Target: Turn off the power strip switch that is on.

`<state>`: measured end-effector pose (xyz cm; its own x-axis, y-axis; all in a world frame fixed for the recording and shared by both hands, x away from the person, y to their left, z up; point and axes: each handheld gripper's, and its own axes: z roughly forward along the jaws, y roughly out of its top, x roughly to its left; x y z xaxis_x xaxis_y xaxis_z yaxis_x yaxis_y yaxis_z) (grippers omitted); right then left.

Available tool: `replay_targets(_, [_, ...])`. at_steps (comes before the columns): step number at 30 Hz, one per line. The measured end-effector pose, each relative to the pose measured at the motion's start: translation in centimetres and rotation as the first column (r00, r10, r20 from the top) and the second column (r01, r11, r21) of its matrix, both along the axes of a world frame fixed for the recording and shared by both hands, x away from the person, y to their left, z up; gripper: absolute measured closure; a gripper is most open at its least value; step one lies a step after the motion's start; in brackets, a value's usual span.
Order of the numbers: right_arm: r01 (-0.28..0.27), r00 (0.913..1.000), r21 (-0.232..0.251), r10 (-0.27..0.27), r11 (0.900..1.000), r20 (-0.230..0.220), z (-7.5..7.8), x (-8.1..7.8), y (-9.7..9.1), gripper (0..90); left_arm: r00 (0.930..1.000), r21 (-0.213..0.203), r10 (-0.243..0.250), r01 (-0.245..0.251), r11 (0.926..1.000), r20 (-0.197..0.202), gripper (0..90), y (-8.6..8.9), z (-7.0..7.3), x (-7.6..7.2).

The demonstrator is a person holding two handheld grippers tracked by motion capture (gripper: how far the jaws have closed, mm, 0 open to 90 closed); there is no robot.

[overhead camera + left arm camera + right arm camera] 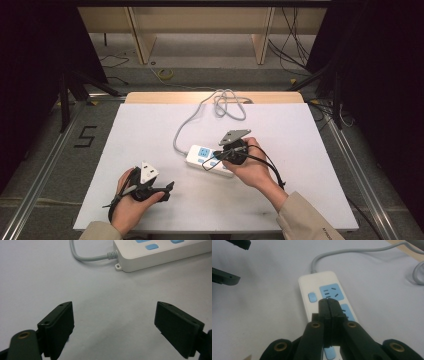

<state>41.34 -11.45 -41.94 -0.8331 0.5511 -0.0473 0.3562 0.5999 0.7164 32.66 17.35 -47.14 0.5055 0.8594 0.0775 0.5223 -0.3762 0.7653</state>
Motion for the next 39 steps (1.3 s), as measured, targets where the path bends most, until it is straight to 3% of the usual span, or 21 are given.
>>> replay_targets(39, [-0.02,0.999,-0.042,0.018,0.9989,-0.04,-0.4,1.3,2.1,90.0,1.0,0.0,-0.004,0.004,1.0,-0.002,15.9,-0.1,0.0,0.0])
